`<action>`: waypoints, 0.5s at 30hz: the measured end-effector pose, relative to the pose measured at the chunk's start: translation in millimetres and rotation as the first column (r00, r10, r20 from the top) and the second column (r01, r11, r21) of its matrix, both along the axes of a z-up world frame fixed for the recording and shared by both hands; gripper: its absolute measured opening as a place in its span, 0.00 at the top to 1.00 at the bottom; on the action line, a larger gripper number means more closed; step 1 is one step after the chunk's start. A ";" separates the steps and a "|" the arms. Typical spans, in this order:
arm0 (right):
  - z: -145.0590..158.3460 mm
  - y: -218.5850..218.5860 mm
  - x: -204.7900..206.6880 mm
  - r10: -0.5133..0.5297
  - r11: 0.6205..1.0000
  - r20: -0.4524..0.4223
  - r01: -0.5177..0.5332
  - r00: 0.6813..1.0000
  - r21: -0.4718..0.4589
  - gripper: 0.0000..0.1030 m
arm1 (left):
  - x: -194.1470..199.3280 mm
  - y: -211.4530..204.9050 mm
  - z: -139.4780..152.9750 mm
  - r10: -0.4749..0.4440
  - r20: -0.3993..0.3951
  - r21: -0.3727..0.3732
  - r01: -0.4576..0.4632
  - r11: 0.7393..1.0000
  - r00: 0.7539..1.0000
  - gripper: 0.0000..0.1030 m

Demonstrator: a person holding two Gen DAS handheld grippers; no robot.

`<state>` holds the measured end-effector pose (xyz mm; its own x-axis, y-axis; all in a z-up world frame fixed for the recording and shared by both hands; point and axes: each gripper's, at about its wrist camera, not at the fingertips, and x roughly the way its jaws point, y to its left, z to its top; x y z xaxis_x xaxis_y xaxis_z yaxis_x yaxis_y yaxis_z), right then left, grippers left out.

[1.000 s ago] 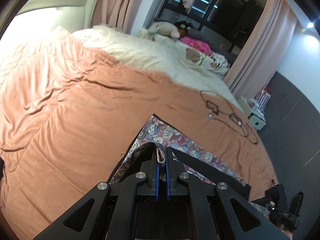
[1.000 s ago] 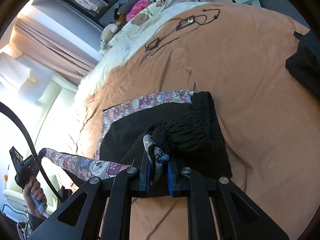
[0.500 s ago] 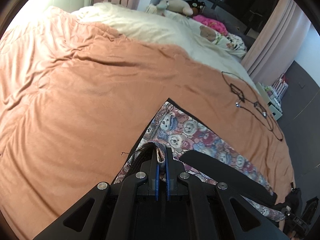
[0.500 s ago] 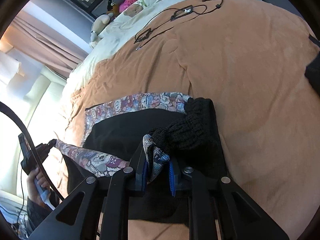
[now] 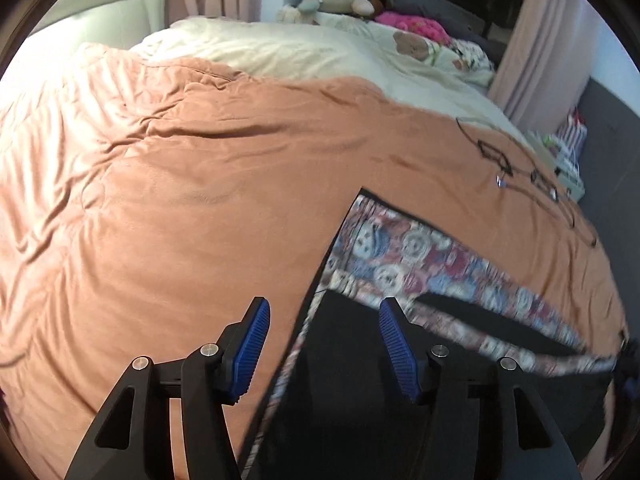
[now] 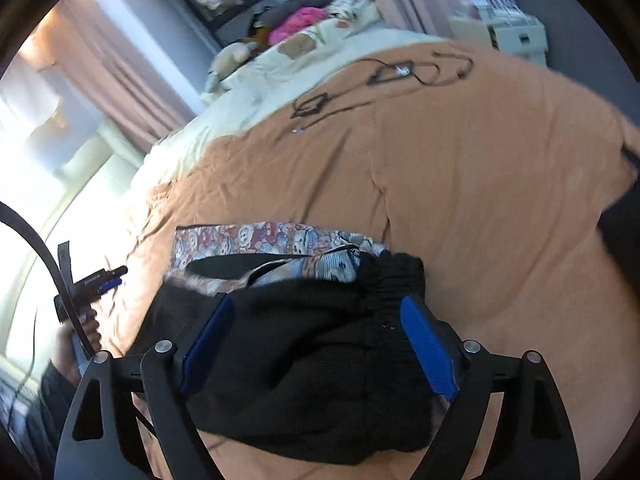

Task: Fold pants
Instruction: 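Lower the folded shorts onto the bed and open both grippers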

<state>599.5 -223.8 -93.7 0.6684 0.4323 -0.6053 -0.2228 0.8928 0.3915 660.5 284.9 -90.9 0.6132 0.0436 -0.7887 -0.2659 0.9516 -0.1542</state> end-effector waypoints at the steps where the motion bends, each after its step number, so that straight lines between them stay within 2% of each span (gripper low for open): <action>1: -0.5 0.7 -2.3 -0.001 1.000 0.003 0.001 1.000 -0.026 0.18 | -0.4 0.3 -2.3 -0.012 -0.015 0.018 0.012 1.000 1.000 0.42; 4: -3.8 0.5 -4.8 -0.005 0.995 -0.003 0.004 1.000 -0.098 0.18 | 4.5 -1.4 -11.6 -0.045 -0.065 0.054 0.048 0.997 0.997 0.42; 8: -8.1 1.6 0.4 -0.002 0.989 -0.022 -0.001 1.000 -0.150 0.18 | 15.1 -11.1 -24.1 -0.102 -0.090 0.078 0.109 0.991 0.991 0.42; 15: -11.1 11.4 35.1 0.056 0.975 -0.063 -0.069 0.996 -0.211 0.18 | 45.8 -18.2 -46.2 -0.152 -0.115 0.071 0.161 0.984 0.982 0.42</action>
